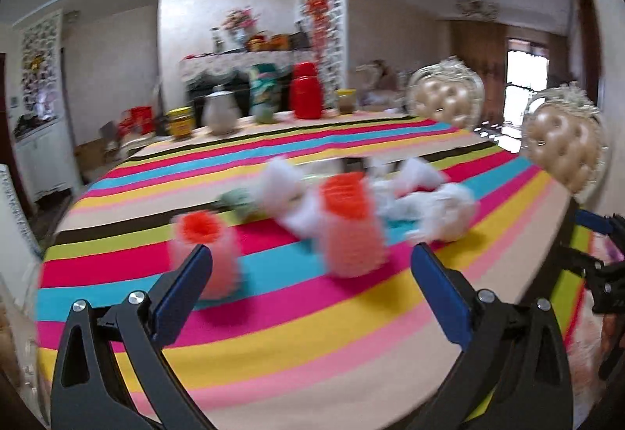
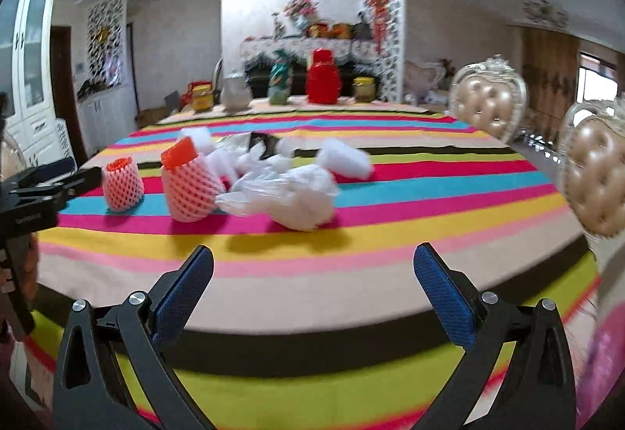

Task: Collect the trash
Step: 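Move both open tools back over the table, then grasp the white plastic bag with the right tool while the left tool grasps an orange foam net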

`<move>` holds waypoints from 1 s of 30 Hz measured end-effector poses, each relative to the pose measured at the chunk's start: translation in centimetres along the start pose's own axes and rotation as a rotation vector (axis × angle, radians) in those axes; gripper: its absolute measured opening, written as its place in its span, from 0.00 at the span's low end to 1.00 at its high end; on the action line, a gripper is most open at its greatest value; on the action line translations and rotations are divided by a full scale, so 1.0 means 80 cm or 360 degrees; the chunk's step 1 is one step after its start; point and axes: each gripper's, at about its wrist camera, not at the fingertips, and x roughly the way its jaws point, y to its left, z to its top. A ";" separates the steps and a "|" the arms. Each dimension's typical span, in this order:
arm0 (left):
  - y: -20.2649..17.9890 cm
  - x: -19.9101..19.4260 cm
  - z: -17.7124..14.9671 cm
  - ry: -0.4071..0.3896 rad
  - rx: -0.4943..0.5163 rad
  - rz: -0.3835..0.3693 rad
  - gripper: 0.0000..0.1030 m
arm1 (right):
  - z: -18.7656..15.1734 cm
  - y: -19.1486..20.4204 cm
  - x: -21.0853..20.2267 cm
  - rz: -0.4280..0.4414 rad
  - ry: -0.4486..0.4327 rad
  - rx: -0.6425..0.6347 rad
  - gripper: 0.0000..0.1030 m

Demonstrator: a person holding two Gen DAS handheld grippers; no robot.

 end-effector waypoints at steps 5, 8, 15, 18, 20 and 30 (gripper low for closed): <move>0.051 0.007 -0.003 0.0049 -0.0039 0.0063 0.95 | 0.026 0.013 0.061 0.0024 0.0087 0.0015 0.93; 0.047 0.018 0.001 0.0074 -0.0043 0.0017 0.95 | 0.036 0.003 0.091 0.0007 0.0141 0.0030 0.93; -0.024 0.074 0.025 0.0189 -0.0054 -0.0173 0.95 | 0.052 -0.010 0.160 -0.0005 0.0264 0.0043 0.93; -0.043 0.106 0.034 0.0249 -0.0050 -0.0169 0.95 | 0.054 -0.013 0.183 0.0001 0.0299 0.0028 0.91; -0.048 0.124 0.038 0.0286 -0.0064 -0.0174 0.95 | 0.054 -0.019 0.197 0.0032 0.0345 0.0062 0.89; -0.063 0.175 0.033 0.0384 -0.0071 -0.0148 0.48 | 0.057 -0.027 0.206 0.0151 0.0349 0.0120 0.29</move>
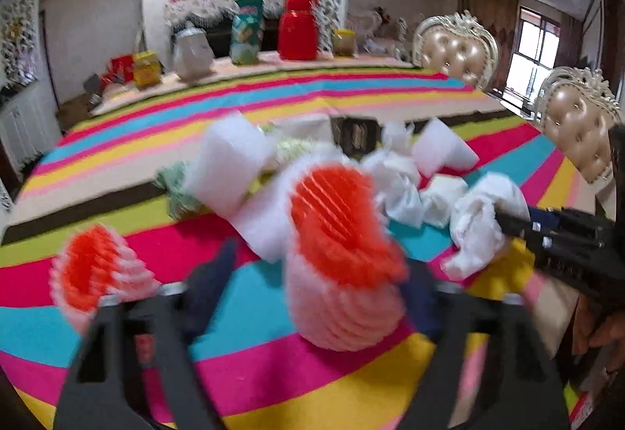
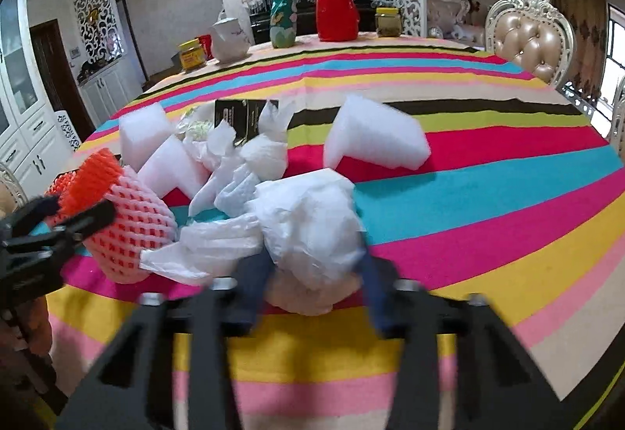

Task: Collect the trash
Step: 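Grasp the white plastic bag with the right tool while the left tool grasps an orange foam net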

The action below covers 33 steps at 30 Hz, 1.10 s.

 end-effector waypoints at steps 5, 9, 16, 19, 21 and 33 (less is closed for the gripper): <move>-0.005 -0.006 -0.008 -0.0062 0.0046 -0.0084 0.24 | -0.002 0.006 -0.013 -0.0011 -0.0078 -0.0036 0.22; -0.005 -0.020 -0.012 -0.0150 0.0051 -0.0131 0.23 | -0.002 0.006 -0.019 -0.0030 -0.0118 -0.0032 0.22; 0.006 -0.031 -0.012 -0.0230 -0.0018 -0.0184 0.23 | -0.003 0.009 -0.021 -0.0060 -0.0144 -0.0054 0.22; 0.010 -0.034 -0.012 -0.0253 -0.0038 -0.0188 0.23 | -0.004 0.009 -0.023 -0.0085 -0.0153 -0.0056 0.22; 0.007 -0.038 -0.012 -0.0265 -0.0019 -0.0166 0.23 | -0.004 0.007 -0.024 -0.0074 -0.0158 -0.0046 0.22; -0.039 -0.118 -0.049 -0.0372 0.0143 -0.0159 0.23 | -0.047 0.026 -0.113 -0.0123 -0.0267 -0.0082 0.22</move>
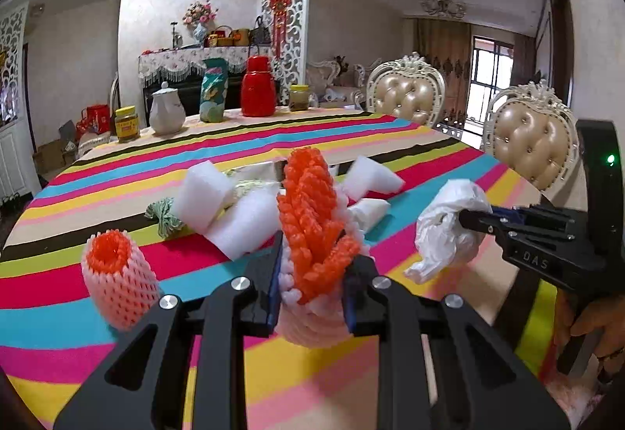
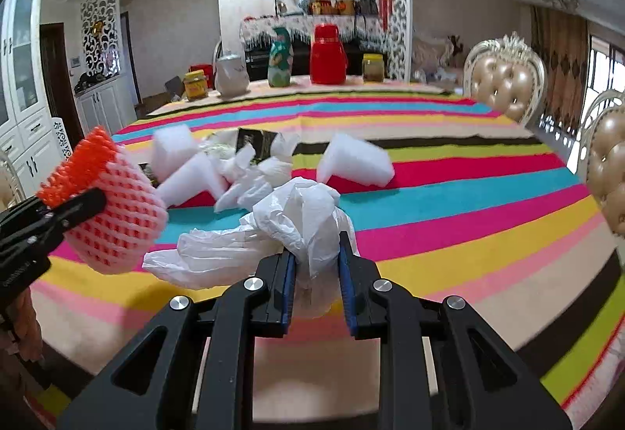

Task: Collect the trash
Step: 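Carry bag and foam net to the pink bin and open both tools over it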

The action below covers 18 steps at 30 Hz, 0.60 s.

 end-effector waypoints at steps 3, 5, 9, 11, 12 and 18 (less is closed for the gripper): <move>-0.020 -0.019 -0.008 -0.0020 0.0034 -0.0031 0.24 | -0.008 0.004 -0.033 -0.0016 -0.0060 -0.0012 0.22; -0.033 -0.030 -0.012 -0.0039 0.0058 -0.0046 0.24 | -0.014 0.003 -0.052 -0.0022 -0.0090 -0.0007 0.22; -0.053 -0.046 -0.018 -0.0078 0.0093 -0.0066 0.24 | -0.031 -0.001 -0.085 -0.0043 -0.0134 0.0009 0.22; -0.061 -0.051 -0.020 -0.0096 0.0102 -0.0070 0.24 | -0.042 -0.006 -0.098 -0.0074 -0.0149 0.0020 0.22; -0.063 -0.052 -0.021 -0.0098 0.0099 -0.0079 0.24 | -0.047 -0.008 -0.104 -0.0093 -0.0154 0.0025 0.22; -0.096 -0.055 -0.027 -0.0090 0.0137 -0.0156 0.24 | -0.075 -0.029 -0.134 -0.0125 -0.0169 0.0090 0.22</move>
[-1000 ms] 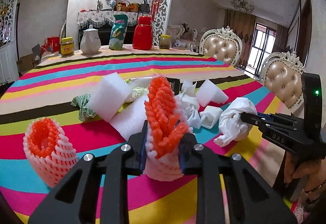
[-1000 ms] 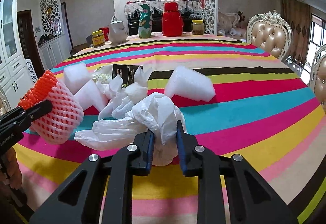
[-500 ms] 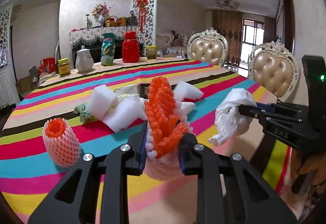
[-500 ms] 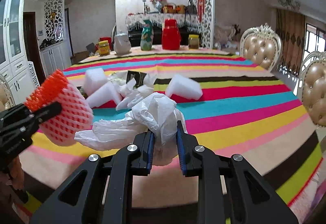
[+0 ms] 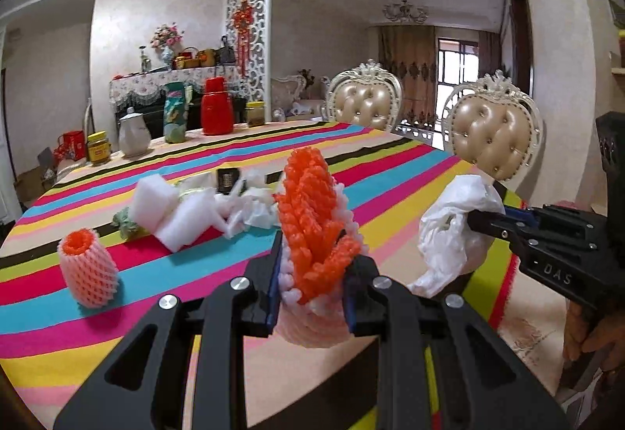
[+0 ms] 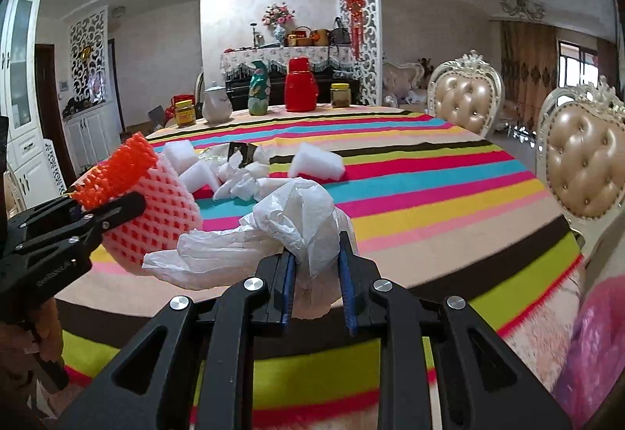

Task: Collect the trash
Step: 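Carry bag and foam net to the pink bin and open both tools over it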

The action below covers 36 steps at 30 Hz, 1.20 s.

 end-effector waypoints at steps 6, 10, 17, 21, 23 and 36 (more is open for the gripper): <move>-0.038 0.000 0.003 -0.0023 0.0076 -0.0090 0.24 | -0.014 -0.023 -0.028 -0.0076 -0.0032 0.0027 0.22; -0.071 0.001 0.007 -0.0053 0.0151 -0.0152 0.24 | -0.021 -0.038 -0.052 -0.0132 -0.0076 0.0033 0.22; -0.130 0.005 0.020 -0.0092 0.0229 -0.0316 0.24 | -0.030 -0.086 -0.091 -0.0267 -0.0114 0.0094 0.22; -0.165 0.009 0.026 -0.0110 0.0274 -0.0418 0.24 | -0.036 -0.115 -0.115 -0.0361 -0.0140 0.0128 0.22; -0.183 0.012 0.029 -0.0118 0.0295 -0.0468 0.24 | -0.039 -0.130 -0.126 -0.0422 -0.0153 0.0151 0.22; -0.323 0.044 0.049 -0.0116 0.0369 -0.0933 0.24 | -0.084 -0.266 -0.215 -0.0954 -0.0136 0.0316 0.22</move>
